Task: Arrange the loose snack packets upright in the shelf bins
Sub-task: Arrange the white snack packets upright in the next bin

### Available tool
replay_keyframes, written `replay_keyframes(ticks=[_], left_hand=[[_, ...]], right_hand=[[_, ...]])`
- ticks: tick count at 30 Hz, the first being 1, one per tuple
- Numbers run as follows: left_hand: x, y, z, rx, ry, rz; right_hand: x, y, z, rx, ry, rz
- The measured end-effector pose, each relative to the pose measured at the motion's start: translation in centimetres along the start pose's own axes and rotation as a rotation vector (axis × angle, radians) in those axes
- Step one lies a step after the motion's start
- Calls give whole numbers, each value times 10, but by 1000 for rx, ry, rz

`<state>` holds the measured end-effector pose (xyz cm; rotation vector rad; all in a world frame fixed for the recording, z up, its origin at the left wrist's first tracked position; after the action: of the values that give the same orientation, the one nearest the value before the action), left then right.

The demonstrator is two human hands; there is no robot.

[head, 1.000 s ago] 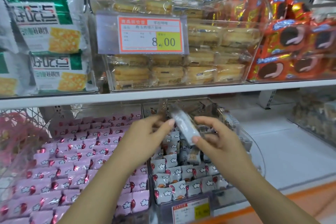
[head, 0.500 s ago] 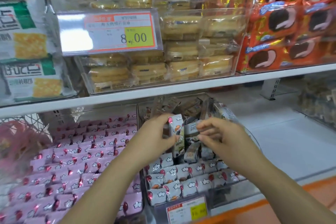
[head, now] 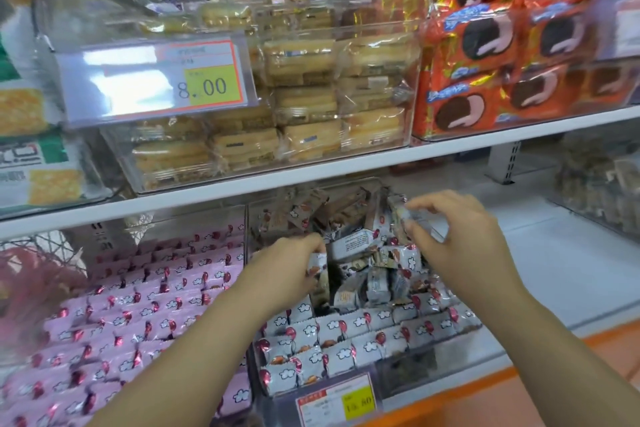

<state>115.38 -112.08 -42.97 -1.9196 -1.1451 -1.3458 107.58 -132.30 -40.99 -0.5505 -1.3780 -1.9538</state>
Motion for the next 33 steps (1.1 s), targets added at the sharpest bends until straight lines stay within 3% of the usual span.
replay_keyframes(ticks=[3,8,13,19,25,30,33], left_hand=[[-4,3,-2,-26,169,1],[3,10,6,2,237,52],[-5,18,-1,19,346,44],[-10,21,1,14,376,69],[12,5,6,47,63,47],[26,-25,-2,-22,-807,-51],[29,-34,-1,-7,-1018,-165]], right_hand=[[-9,1,-13,-72,-4,111],[-23,-3,-18,-162,31,264],[-23,0,-20,-249,89,169],[-8,-4,-20,-262,193,-63],[17,-17,14,-180,441,-169],[6,-26,33,-147,641,37],[-4,-28,39,-128,652,179]])
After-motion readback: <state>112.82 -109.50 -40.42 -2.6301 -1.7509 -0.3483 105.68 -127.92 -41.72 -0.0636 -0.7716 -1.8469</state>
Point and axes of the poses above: each hand's wrist, its own y-axis towards the middle knuckle, its own x-axis out of the back of the hand, z = x × y, the point moved 3 cm from there along y, towards the middle knuckle, and after that the axes turned 11 degrees about -y, right-handed, at the moved point
